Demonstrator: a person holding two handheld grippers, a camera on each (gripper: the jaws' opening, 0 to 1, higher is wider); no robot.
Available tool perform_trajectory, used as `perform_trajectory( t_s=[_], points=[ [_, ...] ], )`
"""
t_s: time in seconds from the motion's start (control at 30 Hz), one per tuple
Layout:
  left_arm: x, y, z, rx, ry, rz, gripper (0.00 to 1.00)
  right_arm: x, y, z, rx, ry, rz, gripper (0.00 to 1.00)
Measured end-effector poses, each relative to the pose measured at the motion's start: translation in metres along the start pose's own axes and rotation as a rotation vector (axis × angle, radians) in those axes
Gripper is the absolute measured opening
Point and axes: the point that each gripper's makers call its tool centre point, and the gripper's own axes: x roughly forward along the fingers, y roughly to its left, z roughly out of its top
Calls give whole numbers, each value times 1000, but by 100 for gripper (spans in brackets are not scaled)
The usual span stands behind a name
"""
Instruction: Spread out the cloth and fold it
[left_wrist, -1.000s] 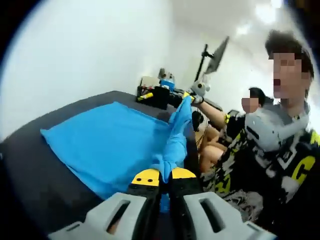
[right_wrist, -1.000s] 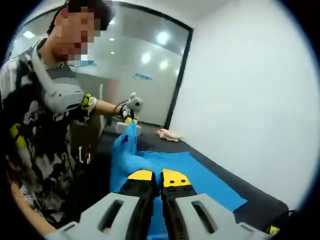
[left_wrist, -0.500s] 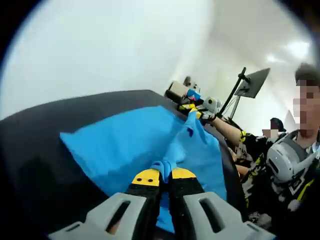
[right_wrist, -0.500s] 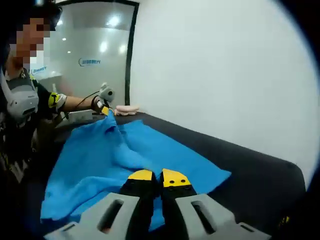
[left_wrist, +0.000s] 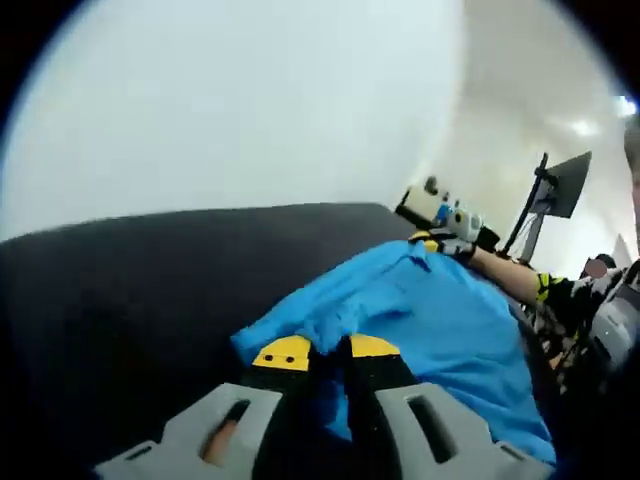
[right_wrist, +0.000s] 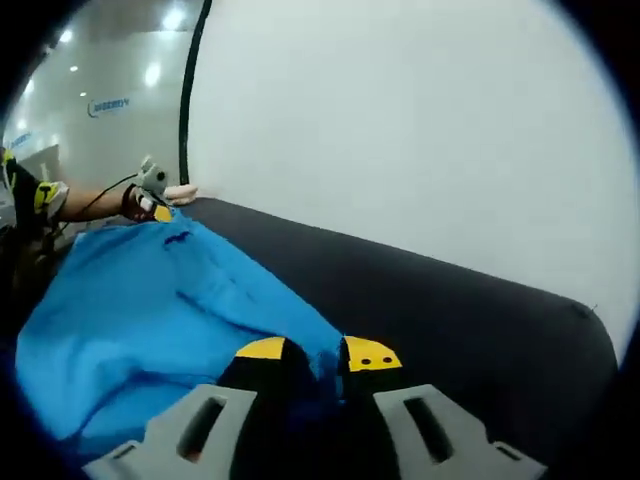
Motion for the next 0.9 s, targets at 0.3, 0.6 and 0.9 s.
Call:
perform_trajectory(
  t_s=[0.3,0.6,0.9],
  points=[
    [15,-56,57,337,-9,-37,19,4,-12,25,-86,59,-5,22],
    [70,-64,5,464,74,-162,18,-19,-2,43,-63,-220,77,23],
    [65,-80,14,516,-120,-205,15,44,120,22,-408,-99,343,25]
  ],
)
